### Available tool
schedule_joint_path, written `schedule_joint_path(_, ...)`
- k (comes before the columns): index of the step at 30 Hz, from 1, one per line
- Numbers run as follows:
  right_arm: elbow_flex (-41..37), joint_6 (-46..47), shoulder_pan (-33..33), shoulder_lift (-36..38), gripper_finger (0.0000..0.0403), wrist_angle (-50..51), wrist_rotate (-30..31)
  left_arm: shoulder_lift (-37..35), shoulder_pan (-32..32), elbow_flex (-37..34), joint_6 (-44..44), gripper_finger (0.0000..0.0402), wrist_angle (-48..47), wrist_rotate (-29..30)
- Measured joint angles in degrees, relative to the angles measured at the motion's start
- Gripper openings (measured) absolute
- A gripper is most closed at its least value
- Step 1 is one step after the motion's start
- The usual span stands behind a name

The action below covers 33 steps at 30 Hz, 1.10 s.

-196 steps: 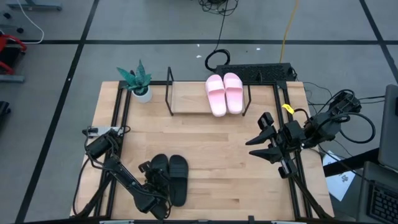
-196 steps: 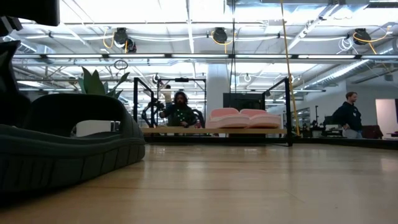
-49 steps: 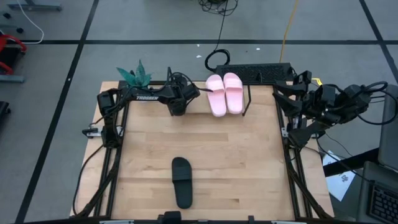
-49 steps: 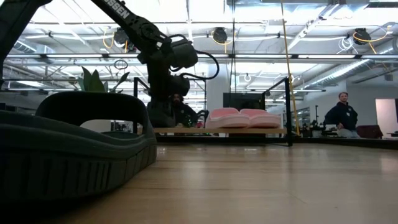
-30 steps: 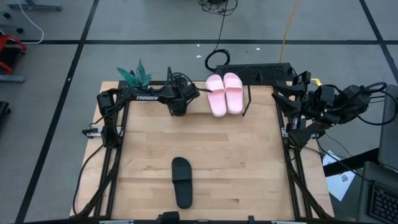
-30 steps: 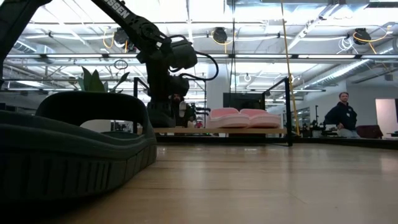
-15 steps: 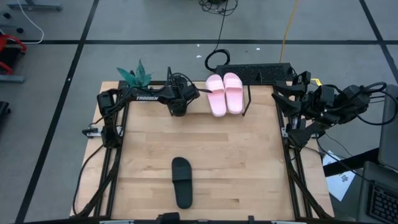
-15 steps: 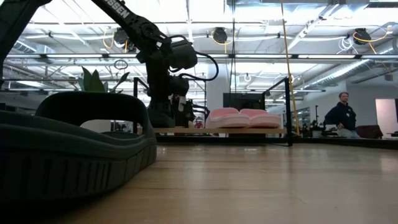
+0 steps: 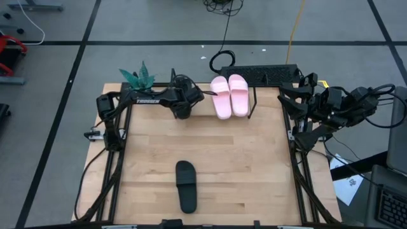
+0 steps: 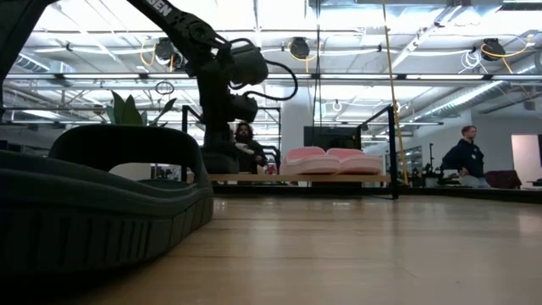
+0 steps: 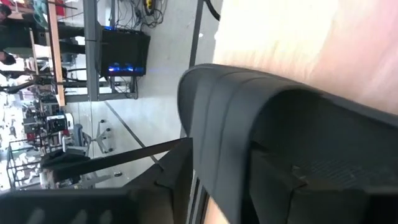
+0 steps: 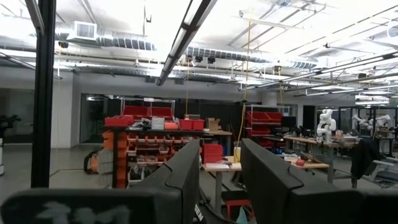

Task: Pick and place slides into the shelf
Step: Put the left black slipper on the shelf, then put the black slipper on the shelf

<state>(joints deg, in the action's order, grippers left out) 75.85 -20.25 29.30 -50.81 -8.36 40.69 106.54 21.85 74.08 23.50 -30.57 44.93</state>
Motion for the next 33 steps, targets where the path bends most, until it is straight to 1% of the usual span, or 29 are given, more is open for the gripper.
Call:
schedule_joint_path(5,0.0,0.02,0.0,0.0,0.011,0.0,0.0,-1.59,0.04,0.0,-0.72,0.0156,-0.62,-0.57)
schedule_joint_path(12,0.0,0.02,0.0,0.0,0.011,0.0,0.0,-1.61,-0.23,0.0,-3.33,0.017,-4.28,-1.86)
schedule_joint_path(18,0.0,0.02,0.0,0.0,0.011,-0.13,-0.01,-1.61,-0.26,0.0,-3.76,0.0175,-4.67,-1.91)
schedule_joint_path(26,0.0,0.03,-0.01,0.0,0.011,-0.17,-0.02,-1.61,-1.64,0.0,-4.17,0.0175,-6.02,-1.08)
schedule_joint_path(31,0.0,0.02,0.0,0.0,0.011,-0.17,-0.02,-1.66,-2.87,0.0,-4.32,0.0175,-7.06,1.79)
schedule_joint_path(33,0.0,0.03,-0.02,0.0,0.011,-0.17,-0.02,-2.32,-3.5,0.0,-4.88,0.0175,-7.78,1.73)
